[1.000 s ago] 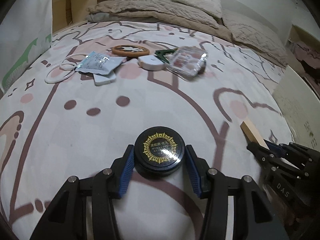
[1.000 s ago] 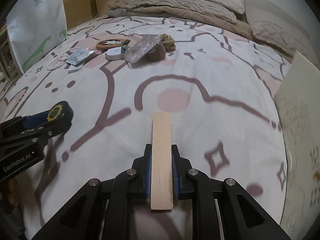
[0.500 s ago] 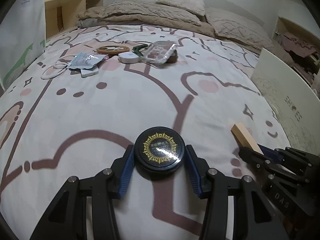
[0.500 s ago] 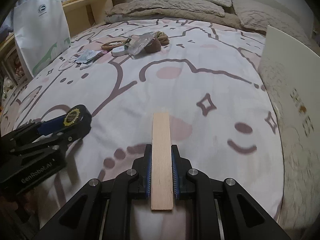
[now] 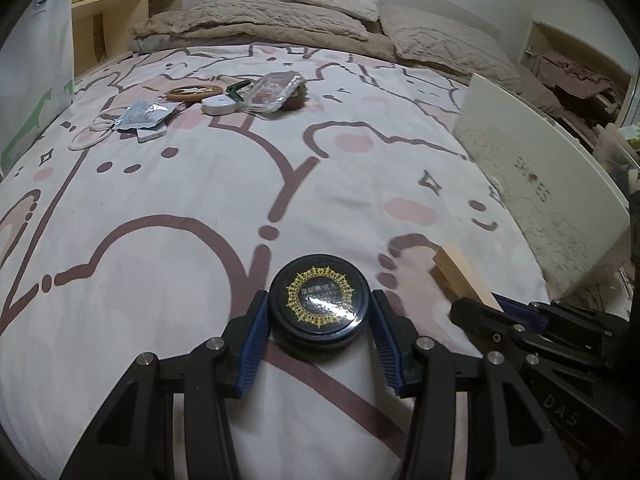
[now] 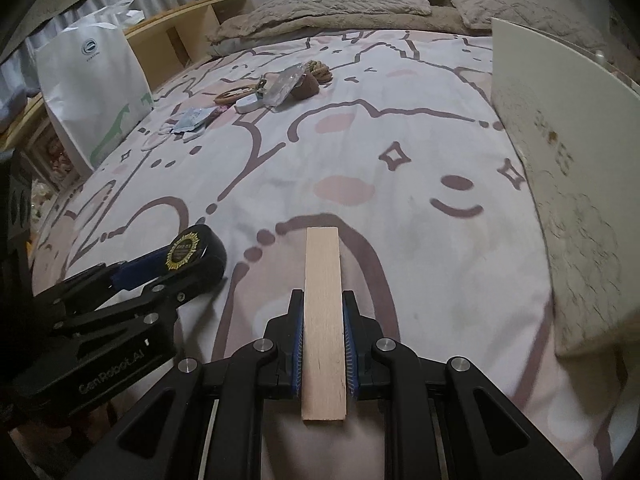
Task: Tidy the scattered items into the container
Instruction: 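Carry the black tin and wooden stick in both tools to the white box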
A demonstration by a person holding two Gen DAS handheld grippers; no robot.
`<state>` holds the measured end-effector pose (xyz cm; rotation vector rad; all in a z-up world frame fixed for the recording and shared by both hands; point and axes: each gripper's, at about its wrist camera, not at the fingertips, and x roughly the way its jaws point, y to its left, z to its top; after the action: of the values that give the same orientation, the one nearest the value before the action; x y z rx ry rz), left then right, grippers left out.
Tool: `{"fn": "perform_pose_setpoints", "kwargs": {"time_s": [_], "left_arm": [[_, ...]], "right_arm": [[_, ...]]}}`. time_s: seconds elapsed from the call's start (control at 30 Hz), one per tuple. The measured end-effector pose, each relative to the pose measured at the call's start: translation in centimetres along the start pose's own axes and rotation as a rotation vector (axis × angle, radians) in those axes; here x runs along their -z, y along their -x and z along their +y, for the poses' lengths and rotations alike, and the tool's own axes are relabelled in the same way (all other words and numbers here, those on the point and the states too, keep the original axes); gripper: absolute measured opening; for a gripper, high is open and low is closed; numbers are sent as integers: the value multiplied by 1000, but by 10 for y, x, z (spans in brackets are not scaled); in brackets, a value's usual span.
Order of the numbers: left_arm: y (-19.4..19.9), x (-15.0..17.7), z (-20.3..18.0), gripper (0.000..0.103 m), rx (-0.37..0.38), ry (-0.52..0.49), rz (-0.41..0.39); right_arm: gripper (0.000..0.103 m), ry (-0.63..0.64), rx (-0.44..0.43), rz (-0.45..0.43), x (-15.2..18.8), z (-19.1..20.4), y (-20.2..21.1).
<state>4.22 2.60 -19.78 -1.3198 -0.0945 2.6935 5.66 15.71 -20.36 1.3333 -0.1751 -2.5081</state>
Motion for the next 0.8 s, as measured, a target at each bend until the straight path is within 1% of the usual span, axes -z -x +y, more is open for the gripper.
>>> {"fn": "perform_pose_setpoints", "kwargs": {"time_s": [0.17,0.27,0.37,0.53,0.8], "left_arm": [[13,-5,-6,49,0,4,-8],[22,-11,-8,49,-4,17,-9],[36,-19,-11,49,4,31,-29],[66,-36,-25,49,47,31,-105],[105,-61,-66,49,131,-28,-208]], "right_arm": [[18,-33,-19,-40,0,-7,24],[18,-20,-37,-91,-5,-5,46],[18,-4,-56,-142,-14,-5,69],[18,12,-90,-243,-30,-9,110],[18,24,-98,-373,-49,-30,168]]}}
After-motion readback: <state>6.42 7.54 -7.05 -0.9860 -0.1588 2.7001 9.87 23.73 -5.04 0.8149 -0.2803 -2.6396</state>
